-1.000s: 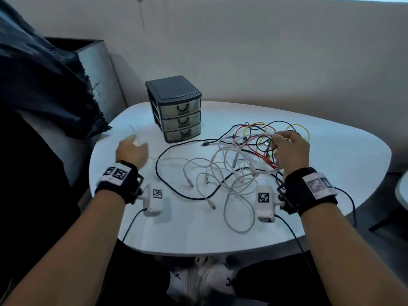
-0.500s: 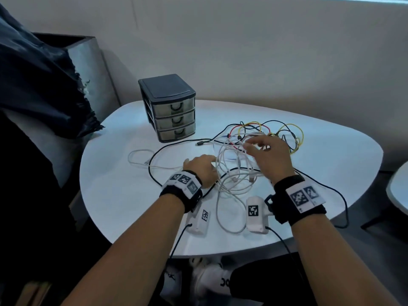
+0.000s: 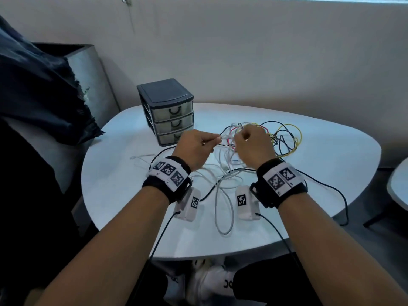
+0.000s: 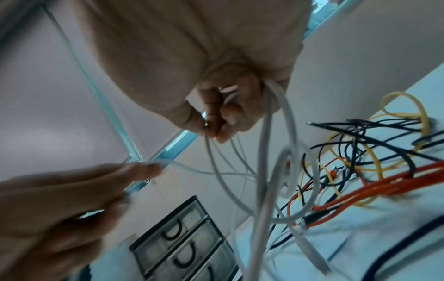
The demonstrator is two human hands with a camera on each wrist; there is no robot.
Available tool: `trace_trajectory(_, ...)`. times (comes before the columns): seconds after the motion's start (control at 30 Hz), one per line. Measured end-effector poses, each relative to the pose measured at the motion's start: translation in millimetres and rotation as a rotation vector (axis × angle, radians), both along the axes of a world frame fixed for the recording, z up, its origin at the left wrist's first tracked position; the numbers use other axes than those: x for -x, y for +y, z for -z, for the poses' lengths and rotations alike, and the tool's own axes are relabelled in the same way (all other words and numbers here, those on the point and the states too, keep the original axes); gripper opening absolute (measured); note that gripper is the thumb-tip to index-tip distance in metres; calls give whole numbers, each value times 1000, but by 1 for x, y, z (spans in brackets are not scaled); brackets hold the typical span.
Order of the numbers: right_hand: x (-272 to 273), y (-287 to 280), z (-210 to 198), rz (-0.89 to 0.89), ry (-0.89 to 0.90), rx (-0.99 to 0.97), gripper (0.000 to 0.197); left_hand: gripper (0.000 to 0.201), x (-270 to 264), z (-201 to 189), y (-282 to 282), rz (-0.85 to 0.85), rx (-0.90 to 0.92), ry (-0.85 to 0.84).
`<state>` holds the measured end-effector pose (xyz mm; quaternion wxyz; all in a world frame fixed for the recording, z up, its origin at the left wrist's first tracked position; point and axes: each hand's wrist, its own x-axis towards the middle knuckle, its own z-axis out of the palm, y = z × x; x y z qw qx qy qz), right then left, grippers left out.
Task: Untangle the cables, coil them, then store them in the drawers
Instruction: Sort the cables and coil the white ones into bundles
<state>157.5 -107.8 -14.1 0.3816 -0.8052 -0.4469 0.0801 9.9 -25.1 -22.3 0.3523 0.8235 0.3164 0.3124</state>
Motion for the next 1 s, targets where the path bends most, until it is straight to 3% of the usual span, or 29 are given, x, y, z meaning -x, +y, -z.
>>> trace_trajectory(0.1,-20,3,-5,157,7,0,29,21,19,-22,10,-75,23,-198)
trace_trajectory(0.27,-54,-4,1,279,-6,27,22,20,64,-55,52,-307,302,-835)
trace_trajectory(0.37,-69,-16,4,379,34,41,19,27,88,-59,64,-351,376,-989)
trace_trajectory(0.47,-84,-27,9,470,84,39,19,24,102,-52,70,-353,389,-1022)
trace_trajectory(0.63,-83,-29,8,429,76,-41,20,24,88,-36,65,-468,395,-888)
trace_trajectory(1.0,-97,-43,8,605,291,-241,22,21,118,-36,114,-812,476,-1180)
